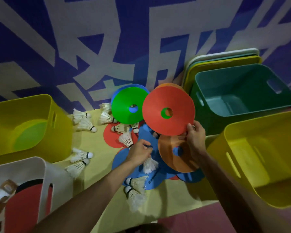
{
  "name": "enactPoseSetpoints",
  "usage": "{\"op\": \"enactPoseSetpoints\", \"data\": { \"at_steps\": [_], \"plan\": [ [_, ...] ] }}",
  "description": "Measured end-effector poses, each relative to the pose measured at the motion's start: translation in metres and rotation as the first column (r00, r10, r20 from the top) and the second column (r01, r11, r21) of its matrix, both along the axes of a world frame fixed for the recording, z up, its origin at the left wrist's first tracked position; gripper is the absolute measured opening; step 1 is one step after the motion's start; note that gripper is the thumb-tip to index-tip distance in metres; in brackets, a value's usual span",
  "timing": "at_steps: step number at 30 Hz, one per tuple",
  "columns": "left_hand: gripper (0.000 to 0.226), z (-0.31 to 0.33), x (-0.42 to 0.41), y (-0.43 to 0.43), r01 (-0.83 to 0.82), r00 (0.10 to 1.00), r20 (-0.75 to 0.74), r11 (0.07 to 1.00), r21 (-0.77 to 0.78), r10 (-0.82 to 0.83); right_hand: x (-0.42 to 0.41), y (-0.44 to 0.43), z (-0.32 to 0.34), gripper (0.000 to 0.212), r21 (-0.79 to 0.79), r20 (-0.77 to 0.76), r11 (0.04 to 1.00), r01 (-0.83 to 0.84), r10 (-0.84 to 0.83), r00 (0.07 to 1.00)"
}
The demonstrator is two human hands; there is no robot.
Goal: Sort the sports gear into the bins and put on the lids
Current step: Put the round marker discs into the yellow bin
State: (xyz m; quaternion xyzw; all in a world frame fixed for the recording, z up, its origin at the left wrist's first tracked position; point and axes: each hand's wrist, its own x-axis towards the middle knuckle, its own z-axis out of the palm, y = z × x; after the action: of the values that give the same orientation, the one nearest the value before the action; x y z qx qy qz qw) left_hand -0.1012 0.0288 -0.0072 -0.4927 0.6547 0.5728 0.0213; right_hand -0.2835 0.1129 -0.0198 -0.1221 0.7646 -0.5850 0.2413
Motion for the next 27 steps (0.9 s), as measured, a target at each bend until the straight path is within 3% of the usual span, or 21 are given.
{"op": "enactPoseSetpoints", "data": {
  "at_steps": [6, 15, 19, 21, 24, 27],
  "plan": [
    [0.028, -0.032, -0.038, 0.011, 0.026, 0.989, 0.15, 0.998, -0.056, -0.018, -0.003, 0.015, 0.002, 0.014, -0.05, 0.074, 0.994, 0.1, -0.097, 0.993],
    [0.019, -0.05, -0.056, 0.019, -0.248, 0.962, 0.098, 0.966, -0.07, 0.254, 0.002, 0.022, 0.004, 0.02, -0.06, 0.156, 0.992, 0.11, -0.1, 0.983],
    [0.01, -0.042, -0.045, 0.012, -0.226, 0.969, 0.086, 0.97, -0.093, 0.234, 0.008, 0.015, 0.003, 0.018, -0.083, 0.218, 0.994, 0.075, -0.055, 0.974],
    [0.009, -0.041, -0.035, 0.005, -0.149, 0.981, 0.096, 0.971, -0.189, 0.169, 0.012, 0.009, 0.006, 0.019, -0.095, 0.226, 0.994, 0.05, -0.027, 0.974],
    [0.029, -0.045, -0.019, -0.007, -0.063, 0.989, 0.106, 0.941, -0.333, 0.104, 0.019, -0.001, 0.015, 0.022, -0.116, 0.221, 0.993, -0.007, 0.032, 0.975],
    [0.019, -0.036, -0.008, -0.013, -0.058, 0.993, 0.075, 0.922, -0.383, 0.093, 0.027, -0.011, 0.023, 0.016, -0.115, 0.237, 0.993, -0.039, 0.065, 0.969]
  ]
}}
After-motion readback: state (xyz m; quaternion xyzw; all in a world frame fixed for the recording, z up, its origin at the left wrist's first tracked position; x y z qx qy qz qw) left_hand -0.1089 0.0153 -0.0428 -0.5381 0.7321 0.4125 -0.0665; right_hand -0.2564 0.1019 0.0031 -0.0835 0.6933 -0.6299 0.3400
